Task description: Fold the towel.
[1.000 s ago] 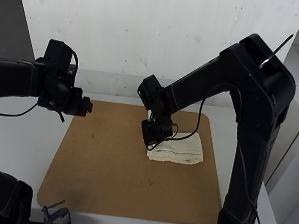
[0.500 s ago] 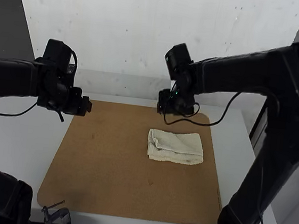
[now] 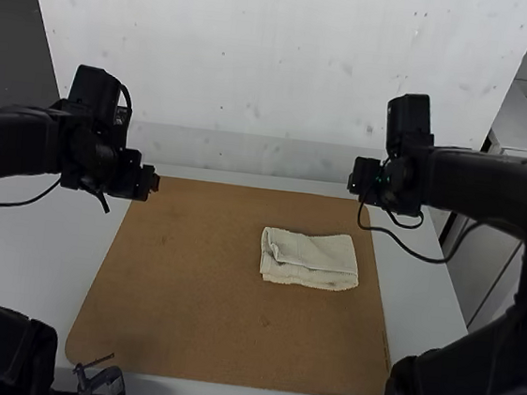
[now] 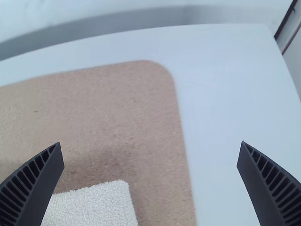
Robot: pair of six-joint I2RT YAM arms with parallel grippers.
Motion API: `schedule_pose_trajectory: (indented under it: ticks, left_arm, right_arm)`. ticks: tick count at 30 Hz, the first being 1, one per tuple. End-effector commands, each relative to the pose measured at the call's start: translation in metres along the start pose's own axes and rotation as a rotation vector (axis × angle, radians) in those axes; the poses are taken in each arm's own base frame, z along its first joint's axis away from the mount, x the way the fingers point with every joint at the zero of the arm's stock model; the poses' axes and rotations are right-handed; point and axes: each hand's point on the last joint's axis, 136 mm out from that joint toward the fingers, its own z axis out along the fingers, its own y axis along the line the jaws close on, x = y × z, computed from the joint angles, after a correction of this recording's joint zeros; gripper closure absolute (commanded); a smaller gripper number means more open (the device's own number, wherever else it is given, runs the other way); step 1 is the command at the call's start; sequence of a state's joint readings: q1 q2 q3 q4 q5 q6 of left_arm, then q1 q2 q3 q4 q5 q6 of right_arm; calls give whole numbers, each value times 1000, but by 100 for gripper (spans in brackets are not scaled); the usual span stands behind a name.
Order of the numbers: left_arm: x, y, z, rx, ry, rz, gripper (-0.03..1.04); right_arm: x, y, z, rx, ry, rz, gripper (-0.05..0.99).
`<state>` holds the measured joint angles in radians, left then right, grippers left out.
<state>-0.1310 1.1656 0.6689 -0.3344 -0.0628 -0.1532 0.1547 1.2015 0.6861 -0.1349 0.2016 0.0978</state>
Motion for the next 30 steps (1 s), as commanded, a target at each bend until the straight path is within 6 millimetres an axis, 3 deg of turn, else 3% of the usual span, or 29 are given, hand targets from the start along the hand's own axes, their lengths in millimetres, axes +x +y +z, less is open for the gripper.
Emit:
schedule_pose_trajectory:
  ticks: [1, 11, 15, 20, 30]
  left_arm:
    - [-5, 5, -7, -22, -34, 13, 3]
    - [-3, 6, -13, -28, -55, 14, 3]
    - [-5, 6, -19, -26, -81, 14, 3]
    - [-8, 5, -27, -19, -120, 15, 3]
    - [-24, 8, -87, -18, -372, 5, 4]
  right_arm:
    - [-21, -17, -27, -19, -130, 18, -1]
    - [-20, -40, -99, -10, -422, 63, -1]
    - [-12, -53, -113, 20, -509, 59, -1]
    - [0, -52, -126, 2, -609, 53, -1]
    - [0, -44, -145, -61, -724, 41, -1]
